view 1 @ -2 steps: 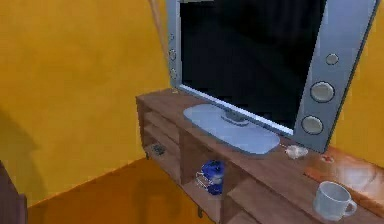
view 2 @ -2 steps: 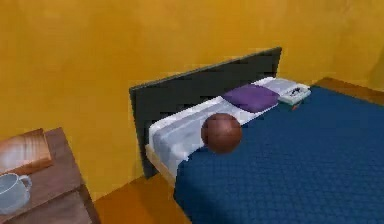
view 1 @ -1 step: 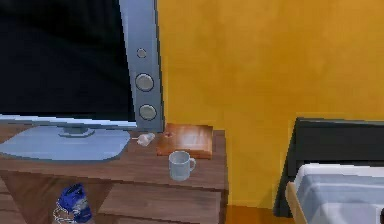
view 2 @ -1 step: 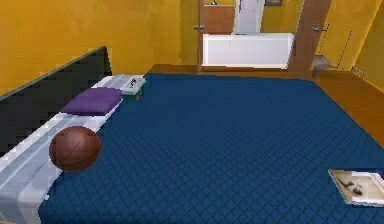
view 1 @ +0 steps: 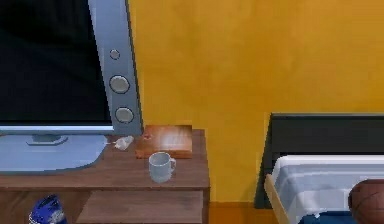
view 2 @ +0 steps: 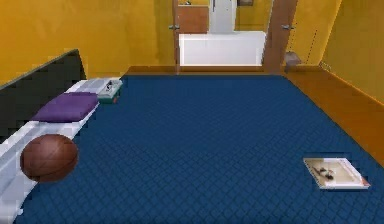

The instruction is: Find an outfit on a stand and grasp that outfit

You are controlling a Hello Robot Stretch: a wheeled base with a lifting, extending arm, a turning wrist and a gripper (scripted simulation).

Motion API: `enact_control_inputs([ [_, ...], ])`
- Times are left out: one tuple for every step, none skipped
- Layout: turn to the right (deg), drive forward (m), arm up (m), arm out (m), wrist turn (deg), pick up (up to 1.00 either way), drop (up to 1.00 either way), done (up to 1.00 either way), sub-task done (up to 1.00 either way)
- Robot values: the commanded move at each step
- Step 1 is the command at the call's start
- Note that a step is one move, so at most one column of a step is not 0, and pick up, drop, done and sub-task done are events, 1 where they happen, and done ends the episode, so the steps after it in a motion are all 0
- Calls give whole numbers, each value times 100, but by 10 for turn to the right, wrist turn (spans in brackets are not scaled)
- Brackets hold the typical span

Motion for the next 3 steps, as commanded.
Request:
enact_control_inputs([
  [0, 40, 0, 0, 0, 0, 0, 0, 0],
  [-450, 0, 0, 0, 0, 0, 0, 0, 0],
  [-450, 0, 0, 0, 0, 0, 0, 0, 0],
])
